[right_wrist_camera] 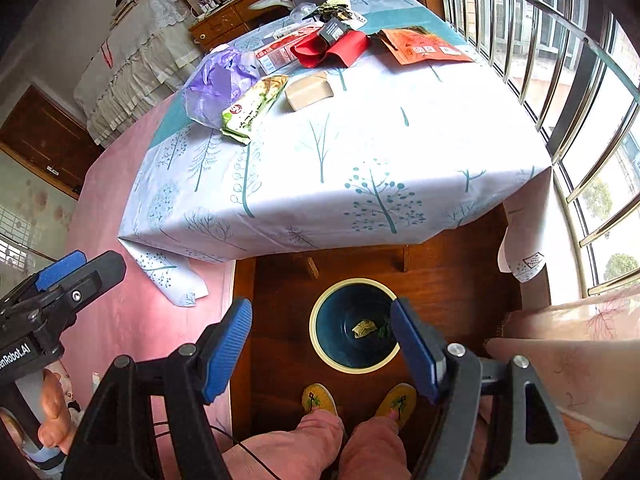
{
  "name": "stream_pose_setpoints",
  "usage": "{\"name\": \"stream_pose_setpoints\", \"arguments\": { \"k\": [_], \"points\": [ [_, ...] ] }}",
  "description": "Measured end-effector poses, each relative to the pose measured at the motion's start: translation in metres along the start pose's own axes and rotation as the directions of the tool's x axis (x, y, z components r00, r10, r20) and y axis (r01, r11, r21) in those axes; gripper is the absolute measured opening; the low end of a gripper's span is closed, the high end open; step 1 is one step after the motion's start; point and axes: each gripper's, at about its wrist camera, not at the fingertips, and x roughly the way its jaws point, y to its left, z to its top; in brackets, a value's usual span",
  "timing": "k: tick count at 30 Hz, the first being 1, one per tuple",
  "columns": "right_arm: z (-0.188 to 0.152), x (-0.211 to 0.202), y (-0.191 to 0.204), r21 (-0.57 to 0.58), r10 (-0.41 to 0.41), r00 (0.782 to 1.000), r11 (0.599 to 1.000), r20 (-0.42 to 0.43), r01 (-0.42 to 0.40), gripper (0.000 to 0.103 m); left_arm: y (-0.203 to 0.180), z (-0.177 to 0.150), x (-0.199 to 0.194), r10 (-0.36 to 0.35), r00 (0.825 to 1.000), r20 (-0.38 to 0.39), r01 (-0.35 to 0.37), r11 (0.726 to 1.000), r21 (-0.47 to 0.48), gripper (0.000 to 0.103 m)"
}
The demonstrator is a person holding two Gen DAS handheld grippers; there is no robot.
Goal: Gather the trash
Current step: 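Raise both tools back toward the table, then grasp the purple plastic bag with the left tool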
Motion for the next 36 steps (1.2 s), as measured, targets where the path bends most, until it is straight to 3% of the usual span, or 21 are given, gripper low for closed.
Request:
{"name": "stream_pose_setpoints", "arguments": {
  "k": [11,20,24,28,36],
  "points": [
    [0.059,-0.037,0.006,-0.081,0.003,0.990,0.997,0.143,0.008,0.072,0.003,0.057,-0.038,0.006,0.995,0.098,0.001,0.997,-0.075,0.100],
    [0.108,-0.015,-0.001,0.005,-0.041,0.987,0.999,0.158,0.041,0.072,0.033,0.130,-0.001,-0.049,0.995,0.088,0.057,0.995,-0.084,0.100],
    [0.139,0.001,-0.002,0.080,-0.072,0.982,0.995,0.173,0.058,0.071,0.049,0.174,0.040,-0.118,0.993,0.017,0.118,0.991,-0.064,0.100],
    [0.173,0.020,0.001,0.182,-0.078,0.982,0.982,0.175,0.046,0.070,0.061,0.215,0.089,-0.180,0.980,-0.083,0.176,0.983,-0.044,0.100],
    [0.229,0.059,0.010,0.269,-0.134,0.978,0.959,0.158,0.088,0.065,0.070,0.258,0.184,-0.179,0.947,-0.266,0.189,0.982,0.011,0.100]
  ]
}}
